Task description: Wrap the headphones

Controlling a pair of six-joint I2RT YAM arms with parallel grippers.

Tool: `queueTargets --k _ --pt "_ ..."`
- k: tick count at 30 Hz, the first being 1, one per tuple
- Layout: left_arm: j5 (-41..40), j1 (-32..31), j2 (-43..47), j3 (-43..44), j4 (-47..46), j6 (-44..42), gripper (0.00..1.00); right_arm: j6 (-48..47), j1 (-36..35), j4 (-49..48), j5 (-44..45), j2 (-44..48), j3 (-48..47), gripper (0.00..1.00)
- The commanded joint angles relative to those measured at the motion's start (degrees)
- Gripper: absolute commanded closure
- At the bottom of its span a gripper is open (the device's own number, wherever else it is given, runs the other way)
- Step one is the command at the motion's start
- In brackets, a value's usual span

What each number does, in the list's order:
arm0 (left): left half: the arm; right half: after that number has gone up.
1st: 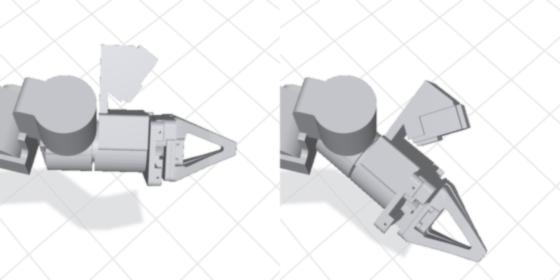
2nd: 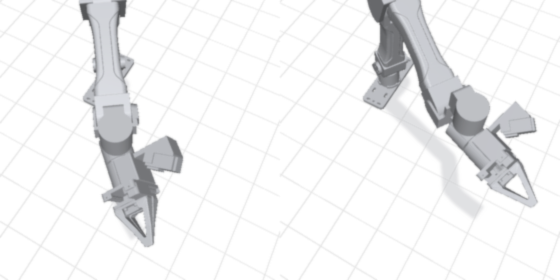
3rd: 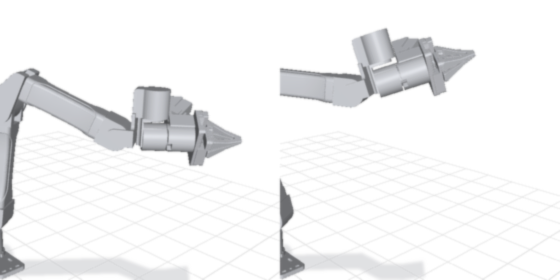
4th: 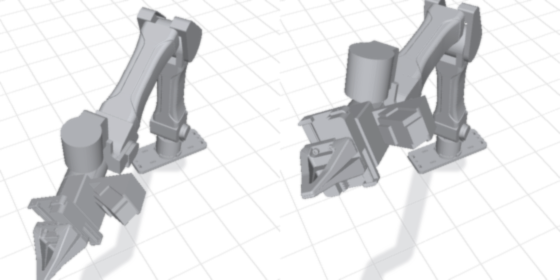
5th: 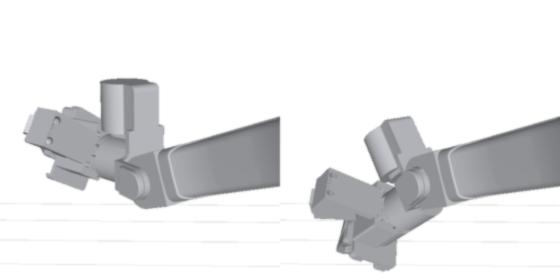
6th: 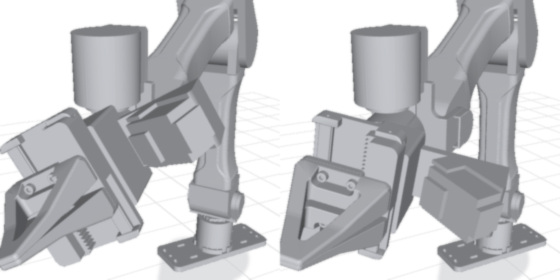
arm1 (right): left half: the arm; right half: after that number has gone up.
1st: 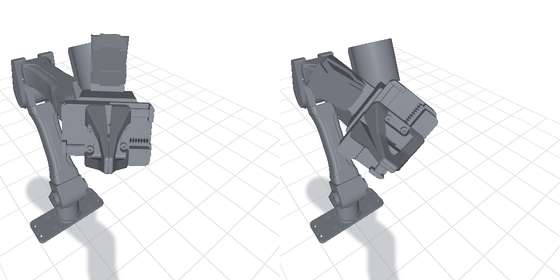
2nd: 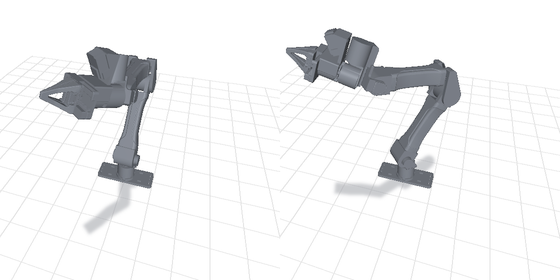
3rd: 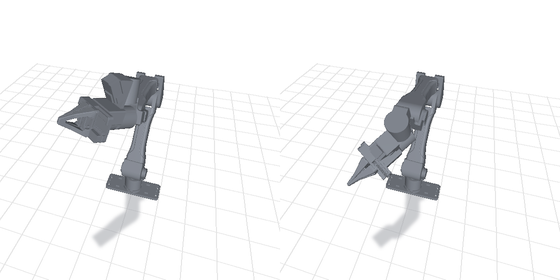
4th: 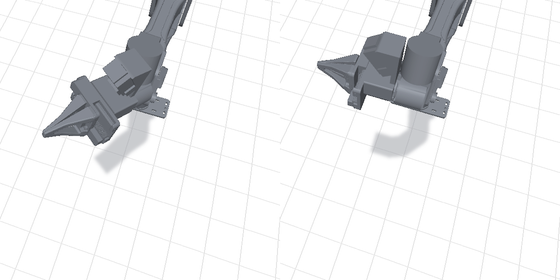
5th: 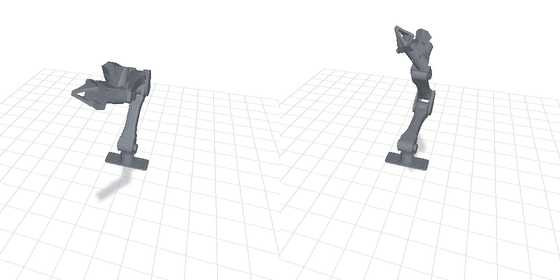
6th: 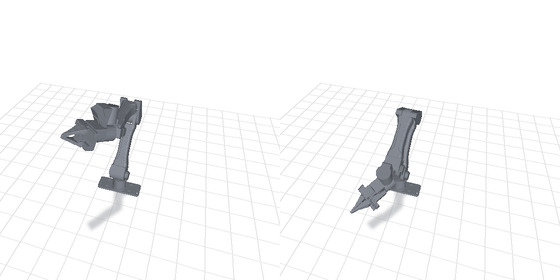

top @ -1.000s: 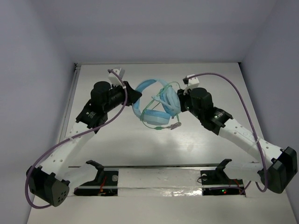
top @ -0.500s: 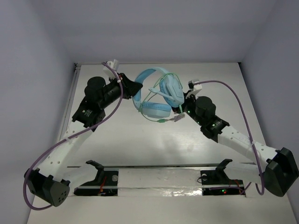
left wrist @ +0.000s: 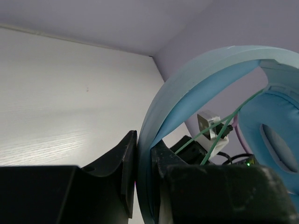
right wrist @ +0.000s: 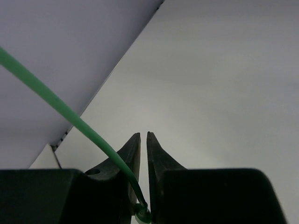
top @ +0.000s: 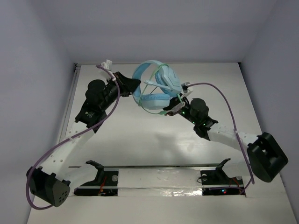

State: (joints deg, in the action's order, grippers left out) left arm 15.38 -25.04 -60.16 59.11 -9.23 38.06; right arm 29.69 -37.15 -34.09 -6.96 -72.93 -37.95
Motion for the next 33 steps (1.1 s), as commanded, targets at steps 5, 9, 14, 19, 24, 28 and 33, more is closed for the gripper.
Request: queueTargets --k 5,9,14,19,24,28,33 --pt "-22.54 0.52 0.4 -8.04 -16.34 9.22 1.0 18.18 -2.49 -16.27 -7.89 -11.09 -0.01 0.82" --pt "-27.15 0.52 -2.84 -11.65 -20.56 11.5 1.0 28.09 -5.91 -25.28 -6.14 -18.28 -0.63 0.77" --pt "-33.72 0.52 -4.7 -13.23 -22.58 11.95 1.0 39.38 -8.9 -37.45 -4.03 -23.4 0.69 0.74" --pt "-39.54 -0.01 -6.46 -12.79 -21.88 9.14 1.0 38.95 -11.98 -36.58 0.88 -22.7 0.42 0.74" --pt "-44.55 -0.01 -7.69 -16.04 -21.79 6.67 1.0 36.41 -14.0 -33.78 4.15 -22.34 2.18 0.74" --pt "-47.54 -0.01 -9.97 -20.16 -22.4 5.53 1.0 35.61 -14.01 -34.47 4.24 -23.14 2.71 0.74" --pt "-49.65 -0.54 -14.54 -21.67 -23.03 4.39 1.0 31.85 -15.06 -29.83 3.8 -20.51 2.44 0.75"
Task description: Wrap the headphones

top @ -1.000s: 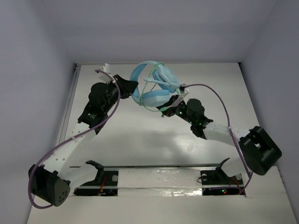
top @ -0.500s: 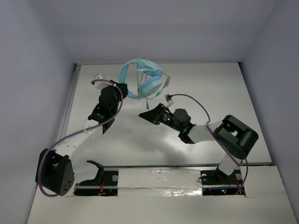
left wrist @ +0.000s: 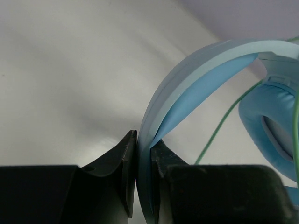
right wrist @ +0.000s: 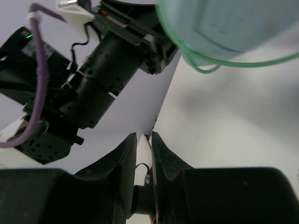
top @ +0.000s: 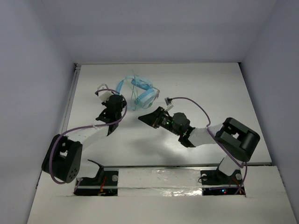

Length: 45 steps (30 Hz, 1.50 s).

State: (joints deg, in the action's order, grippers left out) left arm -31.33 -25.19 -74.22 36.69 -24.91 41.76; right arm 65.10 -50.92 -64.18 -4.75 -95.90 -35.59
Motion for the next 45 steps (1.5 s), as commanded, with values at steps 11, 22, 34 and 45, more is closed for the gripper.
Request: queueTargets --k 11,22,34,45 --pt "-0.57 -7.31 11.81 1.37 -4.28 -2.73 1.0 -19.91 -8.93 28.91 11.07 32.41 4.31 0.77" --pt "5.04 -11.55 14.37 8.22 3.8 -3.35 1.0 -32.4 -9.47 57.5 19.07 50.55 -9.22 0.77" --pt "21.05 -10.32 -6.47 26.24 24.8 -12.4 1.0 -38.64 -9.47 66.18 27.68 40.88 -18.0 1.0" --pt "14.11 -12.34 -1.38 24.4 28.34 -16.0 1.0 -43.66 -8.85 84.56 27.59 22.26 -41.81 0.79"
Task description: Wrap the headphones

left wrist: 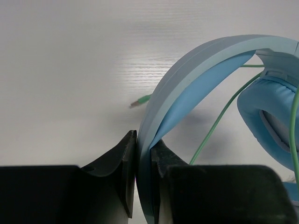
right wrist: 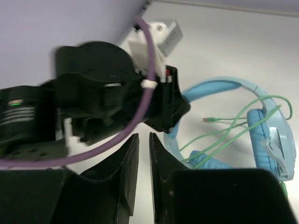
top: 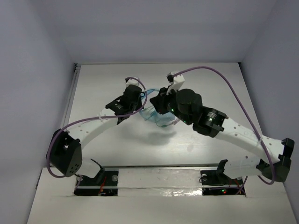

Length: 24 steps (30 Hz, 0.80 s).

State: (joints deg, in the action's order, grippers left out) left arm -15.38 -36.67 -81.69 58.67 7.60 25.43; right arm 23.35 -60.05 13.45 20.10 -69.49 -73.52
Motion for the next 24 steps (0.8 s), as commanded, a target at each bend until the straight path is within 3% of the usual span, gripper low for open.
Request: queueTargets --k 1,6,14,18,22,24 --pt "-1.94 -0.86 6.8 2.15 -4.69 0.32 1.0 -1.91 1.33 6.85 4.49 -4.59 -4.26 0.79" --pt "-0.62 -0.86 11.54 1.44 -4.61 -0.38 1.0 -1.99 14.76 3.08 -2.78 -1.53 -2.86 0.77" --pt "-0.8 -1.39 17.53 9.25 0.92 -4.6 1.0 -2.09 27.61 -6.33 -18.41 5.85 2.5 0.77" --pt "0.25 -1.39 20.95 11.02 3.12 -5.48 1.0 -2.34 31.49 -6.51 -19.66 8.76 4.16 1.0" --pt "2.89 -1.92 23.77 10.32 3.13 -5.31 1.0 -3.4 31.49 -14.23 -27.47 13.23 15.19 0.98" --pt "4.2 -1.92 24.21 10.93 3.48 -5.3 1.0 -3.05 31.49 -19.48 -29.75 15.78 20.05 0.86"
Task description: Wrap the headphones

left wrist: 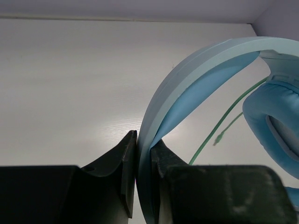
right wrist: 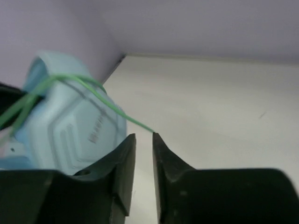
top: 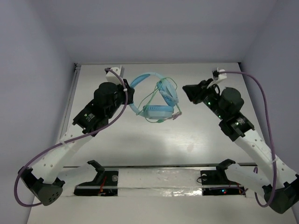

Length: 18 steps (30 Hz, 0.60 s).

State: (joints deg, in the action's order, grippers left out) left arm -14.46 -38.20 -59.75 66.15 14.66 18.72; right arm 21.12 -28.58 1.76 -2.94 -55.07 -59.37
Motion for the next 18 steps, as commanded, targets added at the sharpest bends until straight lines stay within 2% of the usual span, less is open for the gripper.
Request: queueTargets --k 1,3,7,16,18 --pt "3.73 -0.39 2.27 3.98 -2.88 1.41 1.0 -0.65 0.01 -9.91 -8.73 2.06 10.55 0.7" --pt "5.57 -0.39 1.92 5.83 -2.35 1.41 1.0 -0.47 0.01 -13.25 -14.77 3.38 13.4 0.64" --pt "6.02 -0.39 2.09 8.73 -0.95 1.41 1.0 -3.71 0.01 -11.7 -15.25 4.88 16.57 0.56" --pt "9.71 -0.39 1.65 11.81 -0.95 2.64 1.0 -0.38 0.01 -21.27 -25.26 -1.79 20.26 0.51" --pt "10.06 -0.39 1.56 11.46 -1.21 2.9 1.0 0.14 0.01 -22.67 -24.5 -3.2 20.18 0.51"
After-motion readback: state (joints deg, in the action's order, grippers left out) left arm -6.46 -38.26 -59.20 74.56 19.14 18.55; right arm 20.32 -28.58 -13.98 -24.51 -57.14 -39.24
